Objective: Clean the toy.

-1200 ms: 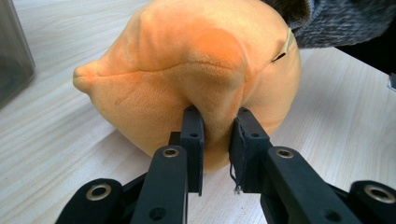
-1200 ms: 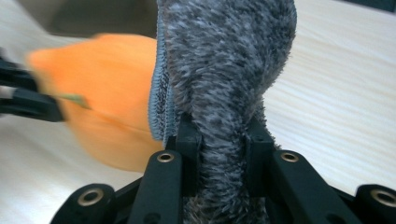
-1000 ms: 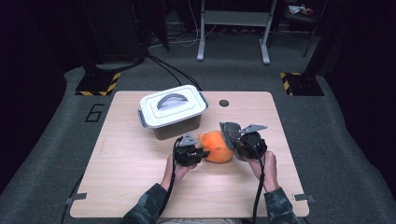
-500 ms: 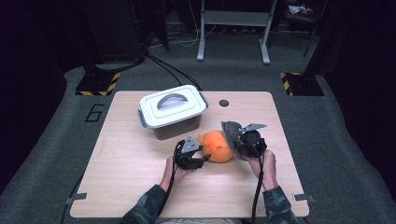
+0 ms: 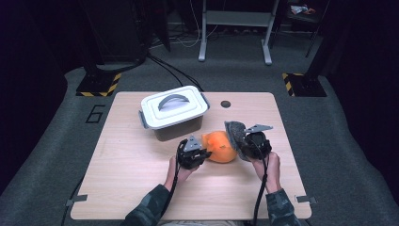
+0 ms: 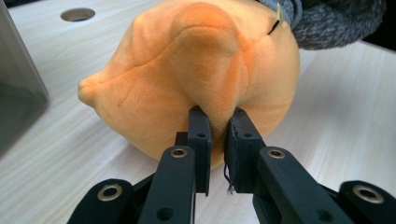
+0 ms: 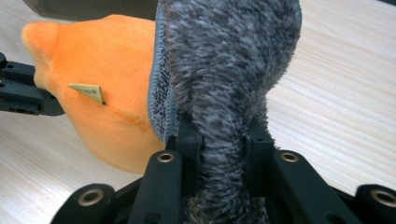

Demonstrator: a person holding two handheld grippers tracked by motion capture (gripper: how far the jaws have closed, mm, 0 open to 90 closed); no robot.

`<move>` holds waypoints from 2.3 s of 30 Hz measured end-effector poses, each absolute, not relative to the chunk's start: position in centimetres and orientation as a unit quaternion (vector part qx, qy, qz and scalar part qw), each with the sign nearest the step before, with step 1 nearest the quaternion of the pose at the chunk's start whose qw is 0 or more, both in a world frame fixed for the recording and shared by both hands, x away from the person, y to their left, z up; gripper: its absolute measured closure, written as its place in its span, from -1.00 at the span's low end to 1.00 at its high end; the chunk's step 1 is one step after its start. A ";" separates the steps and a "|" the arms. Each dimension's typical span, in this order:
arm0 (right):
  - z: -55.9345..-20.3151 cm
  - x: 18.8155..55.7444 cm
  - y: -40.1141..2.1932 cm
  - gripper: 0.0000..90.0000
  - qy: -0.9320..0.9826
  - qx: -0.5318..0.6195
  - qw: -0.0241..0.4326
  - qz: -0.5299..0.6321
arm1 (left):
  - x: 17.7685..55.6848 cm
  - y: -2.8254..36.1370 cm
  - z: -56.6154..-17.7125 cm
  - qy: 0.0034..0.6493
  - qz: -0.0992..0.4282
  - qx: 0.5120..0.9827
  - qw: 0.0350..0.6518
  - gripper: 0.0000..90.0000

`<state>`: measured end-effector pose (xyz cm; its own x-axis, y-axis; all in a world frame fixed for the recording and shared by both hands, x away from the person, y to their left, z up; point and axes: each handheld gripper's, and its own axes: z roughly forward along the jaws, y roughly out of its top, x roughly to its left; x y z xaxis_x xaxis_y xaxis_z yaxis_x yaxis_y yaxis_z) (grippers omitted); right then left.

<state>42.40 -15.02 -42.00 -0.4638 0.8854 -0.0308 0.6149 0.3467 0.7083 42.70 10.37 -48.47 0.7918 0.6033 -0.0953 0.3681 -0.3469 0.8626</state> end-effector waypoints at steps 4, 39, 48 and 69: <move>-41.1 41.7 -15.1 0.63 0.794 0.462 0.218 0.329 | 42.9 10.3 -47.8 0.316 0.104 0.803 0.494 0.81; -44.0 42.4 -14.7 0.65 0.795 0.484 0.214 0.297 | 43.2 10.4 -47.3 0.349 0.067 0.787 0.504 0.82; -46.5 44.1 -15.9 0.65 0.791 0.512 0.190 0.275 | 43.2 10.4 -47.5 0.345 0.068 0.789 0.504 0.82; -42.5 41.4 -17.1 0.65 0.776 0.490 0.202 0.342 | 43.2 10.6 -47.5 0.352 0.067 0.781 0.511 0.81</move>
